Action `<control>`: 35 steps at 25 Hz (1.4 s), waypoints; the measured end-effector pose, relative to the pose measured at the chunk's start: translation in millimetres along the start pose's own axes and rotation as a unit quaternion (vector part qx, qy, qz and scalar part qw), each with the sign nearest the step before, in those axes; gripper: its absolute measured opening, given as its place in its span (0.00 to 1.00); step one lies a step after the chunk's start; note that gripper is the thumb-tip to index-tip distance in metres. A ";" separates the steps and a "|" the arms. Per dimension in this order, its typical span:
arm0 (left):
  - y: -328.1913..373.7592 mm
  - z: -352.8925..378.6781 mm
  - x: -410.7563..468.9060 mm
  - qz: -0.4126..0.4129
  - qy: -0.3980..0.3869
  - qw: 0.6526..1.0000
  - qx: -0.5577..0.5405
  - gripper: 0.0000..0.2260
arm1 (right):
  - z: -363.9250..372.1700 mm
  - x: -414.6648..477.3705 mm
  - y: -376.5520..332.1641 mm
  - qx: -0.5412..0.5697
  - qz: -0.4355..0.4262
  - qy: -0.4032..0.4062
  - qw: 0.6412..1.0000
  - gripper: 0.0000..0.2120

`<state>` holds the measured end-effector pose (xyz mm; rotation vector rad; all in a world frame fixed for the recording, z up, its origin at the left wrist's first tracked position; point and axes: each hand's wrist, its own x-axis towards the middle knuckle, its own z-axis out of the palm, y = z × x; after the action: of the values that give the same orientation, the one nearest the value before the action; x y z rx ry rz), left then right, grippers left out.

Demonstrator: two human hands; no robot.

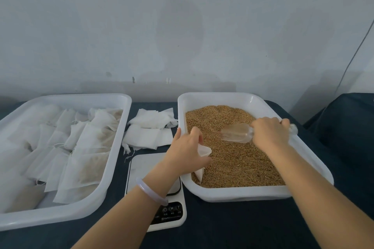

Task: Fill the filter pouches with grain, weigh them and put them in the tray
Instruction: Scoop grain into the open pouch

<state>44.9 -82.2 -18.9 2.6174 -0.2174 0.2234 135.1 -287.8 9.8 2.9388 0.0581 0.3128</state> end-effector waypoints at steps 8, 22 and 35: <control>-3.8 1.9 -2.2 0.006 0.107 0.993 -0.058 0.10 | 16.0 19.4 -26.8 0.184 0.031 -0.072 0.980 0.05; -3.3 5.8 -5.7 -0.143 0.126 0.976 -0.107 0.11 | -46.7 -23.2 52.9 0.381 -0.090 -0.125 0.912 0.18; 2.0 -4.2 -0.7 -0.084 0.085 0.992 -0.040 0.13 | -64.0 -37.6 46.0 0.293 -0.126 -0.134 0.938 0.17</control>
<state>43.4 -81.8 -14.5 2.5050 0.0520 0.3680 85.7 -323.7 72.2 3.4655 0.5782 -0.1835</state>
